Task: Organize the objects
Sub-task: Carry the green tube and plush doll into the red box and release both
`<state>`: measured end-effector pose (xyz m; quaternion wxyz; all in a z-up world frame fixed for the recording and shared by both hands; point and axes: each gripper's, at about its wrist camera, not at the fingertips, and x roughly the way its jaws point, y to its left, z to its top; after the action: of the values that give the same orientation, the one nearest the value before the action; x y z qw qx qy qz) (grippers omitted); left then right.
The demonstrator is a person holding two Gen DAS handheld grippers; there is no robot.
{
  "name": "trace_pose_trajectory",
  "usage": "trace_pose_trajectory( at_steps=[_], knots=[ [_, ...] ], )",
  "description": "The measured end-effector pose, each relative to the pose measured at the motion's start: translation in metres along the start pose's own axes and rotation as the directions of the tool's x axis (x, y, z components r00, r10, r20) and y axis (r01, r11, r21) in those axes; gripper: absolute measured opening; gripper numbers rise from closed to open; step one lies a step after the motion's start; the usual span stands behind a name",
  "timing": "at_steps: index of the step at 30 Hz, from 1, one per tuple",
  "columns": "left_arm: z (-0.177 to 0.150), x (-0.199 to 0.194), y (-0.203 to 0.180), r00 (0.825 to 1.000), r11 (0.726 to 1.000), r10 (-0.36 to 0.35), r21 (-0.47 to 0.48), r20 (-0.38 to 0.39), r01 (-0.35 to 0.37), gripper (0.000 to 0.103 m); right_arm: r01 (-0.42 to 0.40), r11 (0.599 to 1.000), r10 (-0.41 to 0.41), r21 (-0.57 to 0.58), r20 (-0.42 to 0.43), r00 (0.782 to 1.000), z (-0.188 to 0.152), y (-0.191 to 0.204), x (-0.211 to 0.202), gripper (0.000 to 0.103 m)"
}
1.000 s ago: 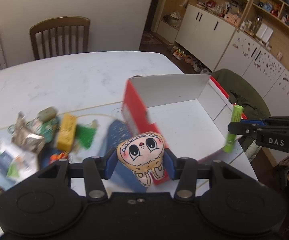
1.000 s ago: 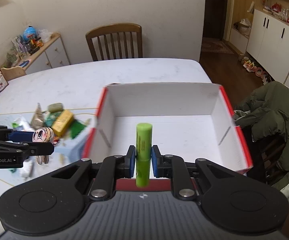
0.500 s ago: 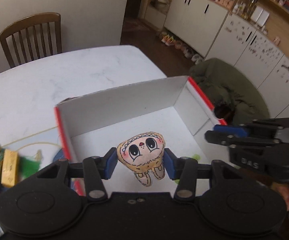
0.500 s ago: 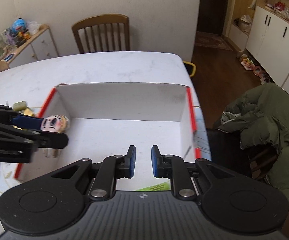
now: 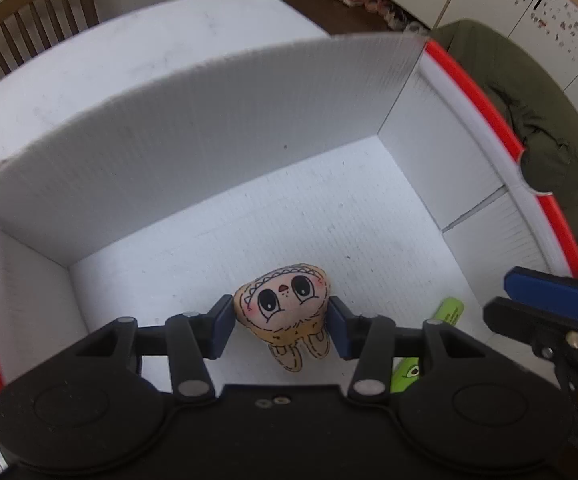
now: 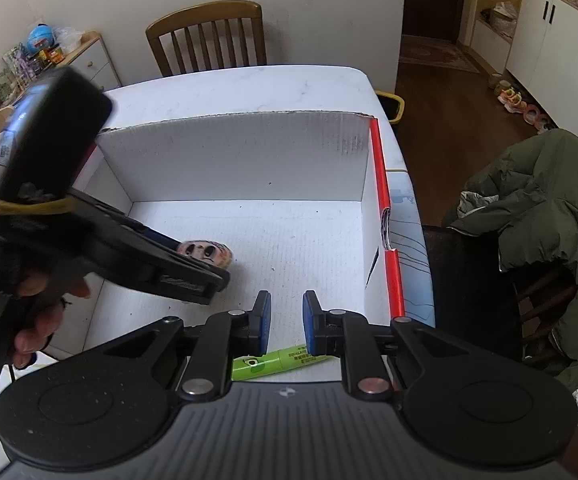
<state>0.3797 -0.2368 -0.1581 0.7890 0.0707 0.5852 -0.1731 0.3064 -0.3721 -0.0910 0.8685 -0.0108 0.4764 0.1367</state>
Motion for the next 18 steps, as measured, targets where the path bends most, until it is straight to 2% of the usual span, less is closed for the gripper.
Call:
trace_pose_trajectory(
  at_steps=[7,10,11,18],
  knots=[
    [0.003,0.015,0.001,0.996,1.000,0.026,-0.002,-0.081,-0.027,0.052,-0.016,1.000,0.016,-0.020,0.006,1.000,0.001,0.001,0.000,0.016],
    [0.001,0.016,0.001,0.996,1.000,0.011,0.006,-0.088,-0.010,0.061,-0.021,1.000,0.021,-0.018,0.008,1.000,0.001,0.002,-0.001,0.016],
    [0.000,0.015,0.002,0.997,1.000,0.005,0.005,-0.082,-0.005,0.064,-0.022,1.000,0.023,-0.018,0.009,1.000,0.001,0.002,-0.002,0.016],
    [-0.010,-0.016,0.011,1.000,0.999,-0.017,-0.032,0.021,0.018,0.071,-0.023,0.999,0.024,-0.028,0.025,0.999,0.002,0.008,-0.012,0.016]
  ],
)
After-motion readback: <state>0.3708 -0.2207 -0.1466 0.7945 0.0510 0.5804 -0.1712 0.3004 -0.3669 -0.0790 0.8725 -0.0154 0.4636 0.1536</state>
